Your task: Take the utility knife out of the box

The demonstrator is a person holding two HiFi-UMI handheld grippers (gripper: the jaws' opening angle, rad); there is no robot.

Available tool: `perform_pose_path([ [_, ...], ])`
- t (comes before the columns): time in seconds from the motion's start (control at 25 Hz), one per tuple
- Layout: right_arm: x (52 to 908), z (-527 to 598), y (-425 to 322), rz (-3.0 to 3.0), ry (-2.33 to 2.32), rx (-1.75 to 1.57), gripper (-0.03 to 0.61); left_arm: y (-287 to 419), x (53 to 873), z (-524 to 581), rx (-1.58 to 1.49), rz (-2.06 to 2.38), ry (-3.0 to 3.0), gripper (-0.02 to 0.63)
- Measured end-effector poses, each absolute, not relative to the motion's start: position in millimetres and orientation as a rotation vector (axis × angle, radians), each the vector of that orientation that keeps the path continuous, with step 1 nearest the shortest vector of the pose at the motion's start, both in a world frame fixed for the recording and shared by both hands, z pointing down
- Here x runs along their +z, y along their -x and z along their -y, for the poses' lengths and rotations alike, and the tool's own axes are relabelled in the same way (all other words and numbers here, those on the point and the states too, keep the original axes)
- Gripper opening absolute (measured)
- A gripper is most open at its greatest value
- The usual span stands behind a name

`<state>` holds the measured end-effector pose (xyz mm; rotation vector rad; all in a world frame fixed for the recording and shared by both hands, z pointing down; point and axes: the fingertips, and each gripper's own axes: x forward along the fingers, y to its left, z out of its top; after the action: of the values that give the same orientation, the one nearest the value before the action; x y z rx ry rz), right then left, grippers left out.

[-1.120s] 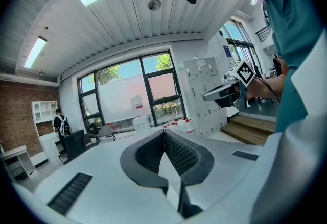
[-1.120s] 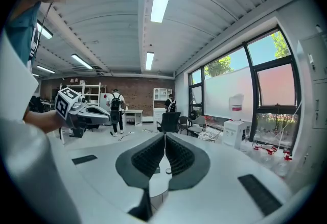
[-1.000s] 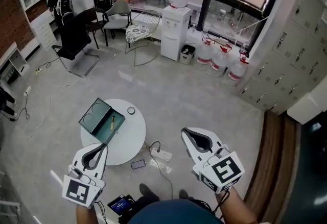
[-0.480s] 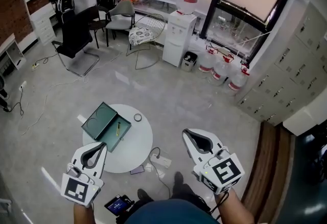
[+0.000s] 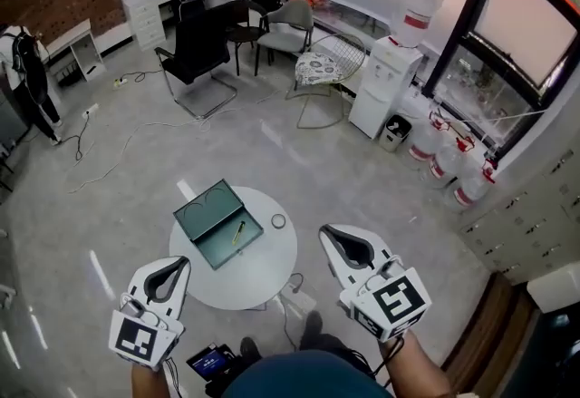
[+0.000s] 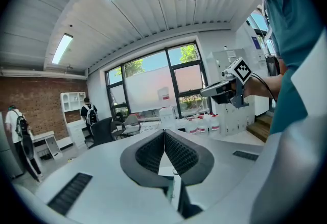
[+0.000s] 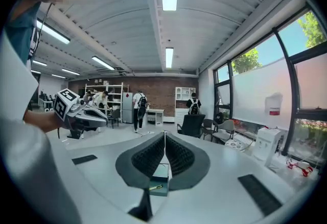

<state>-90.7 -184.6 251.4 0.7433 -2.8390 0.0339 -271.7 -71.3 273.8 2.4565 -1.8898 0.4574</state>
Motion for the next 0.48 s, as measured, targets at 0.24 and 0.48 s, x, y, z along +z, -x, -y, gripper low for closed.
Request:
perform_pose_path([
  [0.24, 260.2, 238.6, 82.8, 2.881, -0.565, 0.047, 0.038, 244.1, 277.8, 107.8, 0.486, 1.999, -2.339, 0.019],
  [0.48, 270.3, 279.5, 68.1, 2.903, -0.461, 0.071, 0.038, 224.7, 288.2, 140.5, 0.541, 2.048, -2.249, 0.020],
])
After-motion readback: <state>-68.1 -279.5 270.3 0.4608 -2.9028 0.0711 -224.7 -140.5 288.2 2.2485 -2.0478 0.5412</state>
